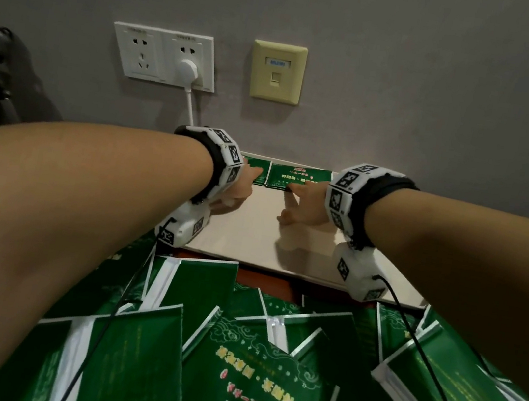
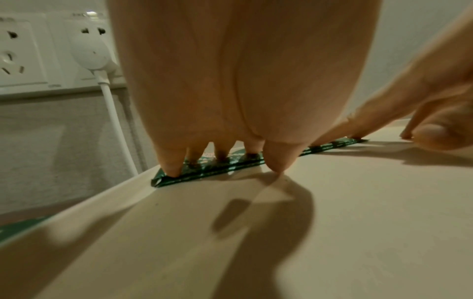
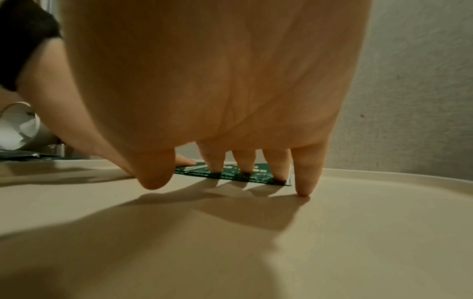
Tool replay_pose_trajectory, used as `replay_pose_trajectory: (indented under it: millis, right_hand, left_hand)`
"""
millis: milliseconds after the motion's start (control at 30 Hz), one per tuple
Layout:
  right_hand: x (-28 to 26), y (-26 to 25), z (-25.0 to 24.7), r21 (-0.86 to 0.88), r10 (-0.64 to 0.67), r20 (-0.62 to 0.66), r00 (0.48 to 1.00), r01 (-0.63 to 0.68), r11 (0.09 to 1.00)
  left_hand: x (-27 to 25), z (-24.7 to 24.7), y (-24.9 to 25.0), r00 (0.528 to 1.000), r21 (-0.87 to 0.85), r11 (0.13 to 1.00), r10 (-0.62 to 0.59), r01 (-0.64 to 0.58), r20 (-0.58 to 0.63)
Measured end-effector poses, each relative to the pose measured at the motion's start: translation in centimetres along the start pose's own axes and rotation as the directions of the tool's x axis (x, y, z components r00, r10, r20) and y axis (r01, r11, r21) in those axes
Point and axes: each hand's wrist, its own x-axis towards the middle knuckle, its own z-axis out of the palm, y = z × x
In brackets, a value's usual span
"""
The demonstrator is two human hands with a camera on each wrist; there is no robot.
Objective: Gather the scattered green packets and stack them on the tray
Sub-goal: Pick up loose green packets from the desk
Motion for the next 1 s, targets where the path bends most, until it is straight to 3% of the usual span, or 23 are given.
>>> replay_pose_trajectory:
  millis: [167, 333, 433, 567, 667, 833, 1000]
  right_hand:
    - [-3.5, 1.3, -0.8, -0.019, -0.029, -0.026, 0.999, 0.028, 0.999]
    - [-11.3, 1.9, -1.1, -0.12, -0.139, -0.004, 0.99, 0.138, 0.983]
    - [-16.5, 1.4, -0.1, -0.104, -0.261, 0.059, 0.964, 0.266, 0.958]
    - [-24.6, 0.4, 2.8, -0.107, -0.393, 0.008, 0.919, 0.392, 0.914]
    - [-27.1, -0.2, 5.8, -0.132, -0.308, 0.019, 0.951, 0.308, 0.942]
    - [-27.8, -0.4, 7.0, -0.023, -0.119, -0.13, 0.984, 0.117, 0.993]
    - [-28.5, 0.3, 6.3, 0.166, 0.004, -0.169, 0.986, 0.025, 0.986]
  left_hand:
    - [-2.4, -1.8, -0.4, 0.999, -0.026, 0.999, 0.03, -0.029, 0.028]
    - [-10.8, -5.5, 0.3, 0.997, -0.15, 0.987, 0.065, -0.059, 0.034]
    - [-16.8, -6.5, 1.6, 0.988, -0.188, 0.97, 0.155, -0.153, -0.005]
    - [-25.8, -6.0, 5.7, 0.941, -0.186, 0.923, 0.338, -0.338, -0.034]
    - [-30.0, -4.0, 7.7, 0.916, -0.164, 0.905, 0.402, -0.394, 0.018]
    - [-33.4, -1.2, 9.0, 0.911, -0.145, 0.91, 0.403, -0.388, 0.086]
    - [-34.2, -0.3, 9.1, 0.955, -0.151, 0.945, 0.296, -0.289, 0.023]
